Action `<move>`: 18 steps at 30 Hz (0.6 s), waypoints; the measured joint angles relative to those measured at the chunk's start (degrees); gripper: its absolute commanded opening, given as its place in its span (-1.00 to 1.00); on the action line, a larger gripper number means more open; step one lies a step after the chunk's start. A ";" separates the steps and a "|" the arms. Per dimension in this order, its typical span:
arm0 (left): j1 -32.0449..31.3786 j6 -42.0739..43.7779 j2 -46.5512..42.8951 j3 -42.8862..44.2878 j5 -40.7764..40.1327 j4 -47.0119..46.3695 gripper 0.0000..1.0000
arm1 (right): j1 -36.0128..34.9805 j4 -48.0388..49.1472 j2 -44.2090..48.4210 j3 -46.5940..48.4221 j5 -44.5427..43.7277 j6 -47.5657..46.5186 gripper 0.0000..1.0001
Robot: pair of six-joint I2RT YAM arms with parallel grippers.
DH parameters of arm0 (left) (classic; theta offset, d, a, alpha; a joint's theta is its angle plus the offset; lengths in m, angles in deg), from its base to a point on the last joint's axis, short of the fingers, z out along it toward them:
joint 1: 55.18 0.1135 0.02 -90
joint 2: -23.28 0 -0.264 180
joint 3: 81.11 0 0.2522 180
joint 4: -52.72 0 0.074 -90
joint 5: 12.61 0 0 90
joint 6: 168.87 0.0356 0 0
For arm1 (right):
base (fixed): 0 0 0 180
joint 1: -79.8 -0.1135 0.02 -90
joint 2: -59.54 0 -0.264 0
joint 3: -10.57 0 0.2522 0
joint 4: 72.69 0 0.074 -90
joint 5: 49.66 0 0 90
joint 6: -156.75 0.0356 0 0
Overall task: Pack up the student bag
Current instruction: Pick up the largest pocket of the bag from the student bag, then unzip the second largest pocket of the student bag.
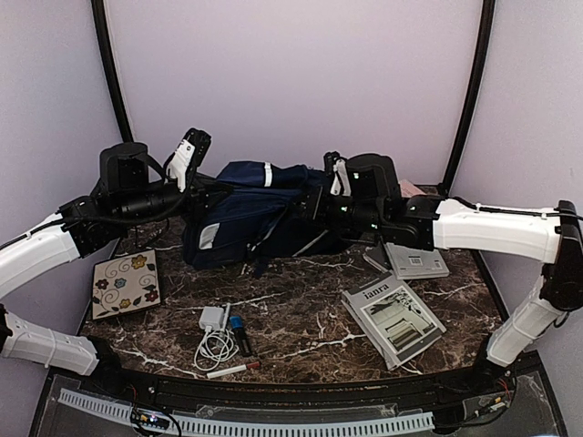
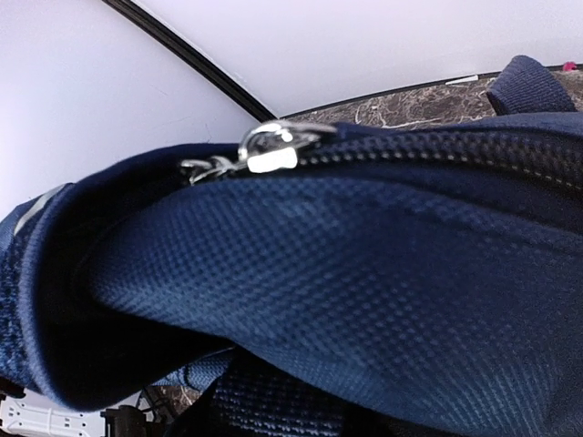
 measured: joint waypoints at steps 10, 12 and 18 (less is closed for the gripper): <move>-0.13 0.33 -0.02 0.00 -1.75 0.00 -1.00 | -0.02 -0.52 -0.66 0.13 -0.74 -3.28 -1.00; -0.33 0.70 -0.15 0.00 -3.15 0.00 -1.00 | 0.31 -0.63 0.42 -1.01 -0.59 -3.93 -1.00; -0.39 2.38 -0.85 -0.02 -7.67 0.02 -1.00 | 4.59 -5.16 4.46 -2.80 4.66 -8.55 -1.00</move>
